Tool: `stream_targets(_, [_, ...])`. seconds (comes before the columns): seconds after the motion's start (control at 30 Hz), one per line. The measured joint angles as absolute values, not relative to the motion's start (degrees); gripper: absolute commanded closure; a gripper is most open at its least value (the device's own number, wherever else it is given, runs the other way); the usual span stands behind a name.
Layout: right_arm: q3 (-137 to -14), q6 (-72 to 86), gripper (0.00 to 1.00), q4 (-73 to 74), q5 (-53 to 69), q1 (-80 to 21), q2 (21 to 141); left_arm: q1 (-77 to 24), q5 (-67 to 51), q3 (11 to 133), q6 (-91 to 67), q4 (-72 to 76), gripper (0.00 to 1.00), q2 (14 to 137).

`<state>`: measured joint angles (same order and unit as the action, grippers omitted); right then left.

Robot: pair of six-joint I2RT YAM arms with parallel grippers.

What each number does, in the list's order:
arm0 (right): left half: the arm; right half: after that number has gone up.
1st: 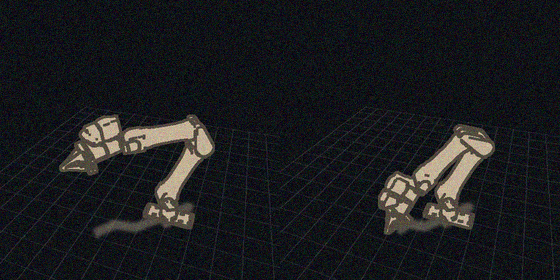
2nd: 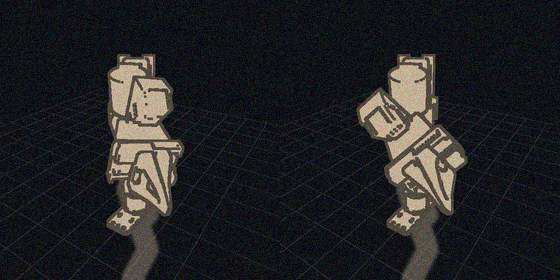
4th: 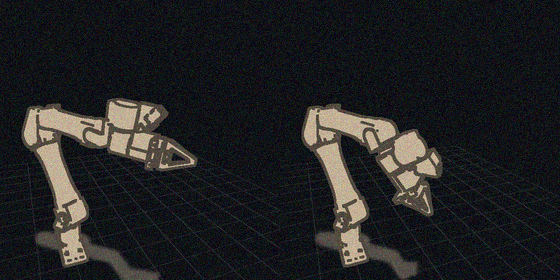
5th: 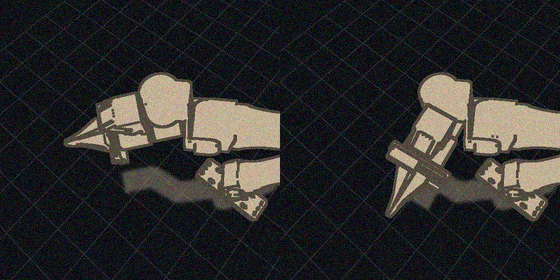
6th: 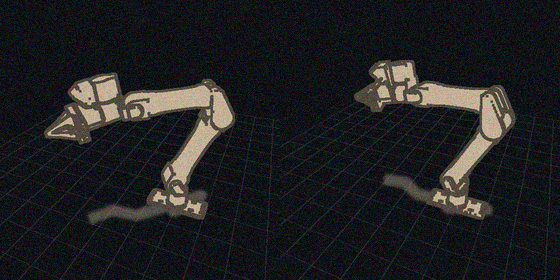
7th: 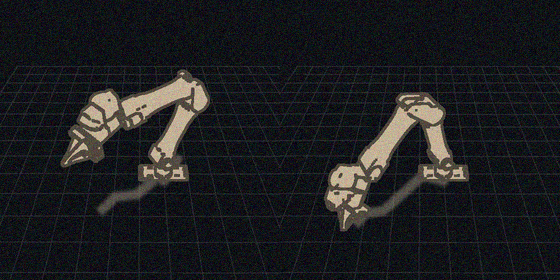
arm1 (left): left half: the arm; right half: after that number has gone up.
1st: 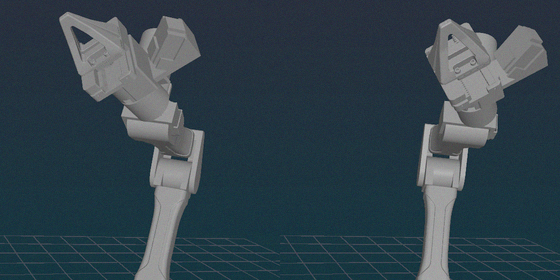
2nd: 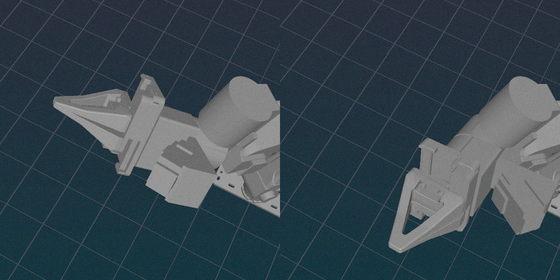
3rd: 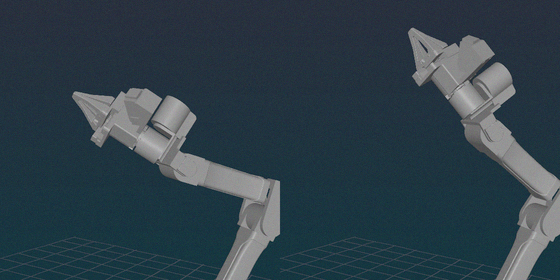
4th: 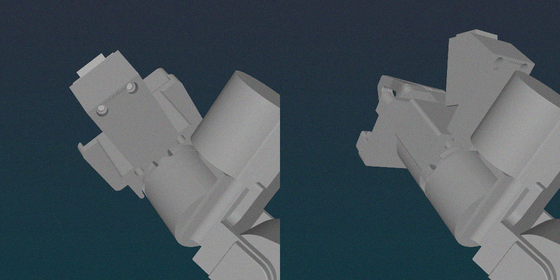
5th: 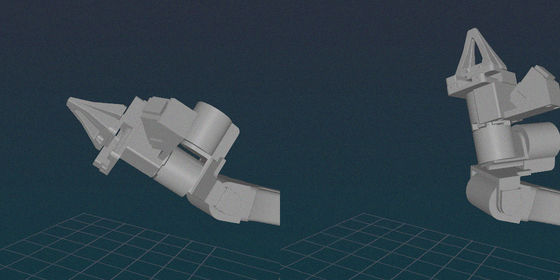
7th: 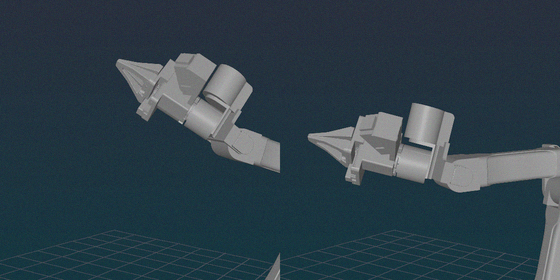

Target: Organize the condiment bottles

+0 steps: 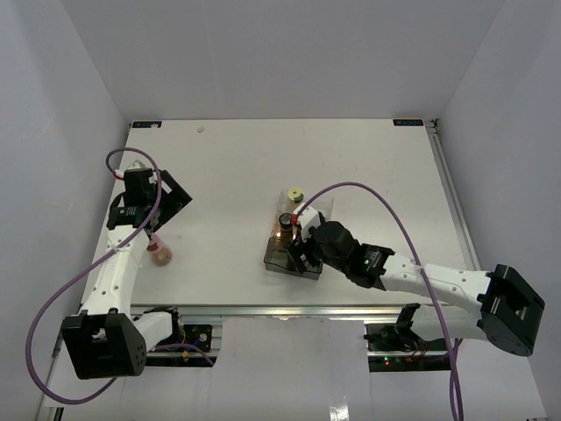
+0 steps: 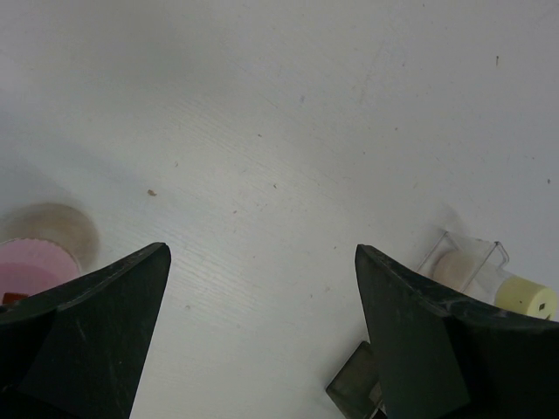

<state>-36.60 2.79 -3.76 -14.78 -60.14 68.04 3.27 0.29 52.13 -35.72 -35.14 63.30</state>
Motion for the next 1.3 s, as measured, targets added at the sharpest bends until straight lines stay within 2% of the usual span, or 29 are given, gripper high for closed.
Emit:
stream_targets(0.3, [-39.13, 2.57, 0.15, -1.38, -16.65, -60.14, 60.03, 3.27, 11.24, 60.01, -39.62, -44.93, 0.04, 62.29])
stream_targets(0.77, [-39.22, 1.99, 0.15, 3.46, -19.24, -60.14, 53.00, 3.60, 20.30, 57.12, -48.41, -57.19, 0.15, 61.25])
stream_targets(0.97, [-39.22, 1.46, 0.15, 3.86, -20.09, -60.14, 50.16, 3.64, 24.80, 57.06, -53.72, -62.35, 0.15, 61.85])
stream_targets(1.3, [-39.22, 1.30, 0.15, 4.69, -20.70, -60.14, 49.32, 4.43, 25.50, 56.51, -56.73, -63.57, 0.17, 66.34])
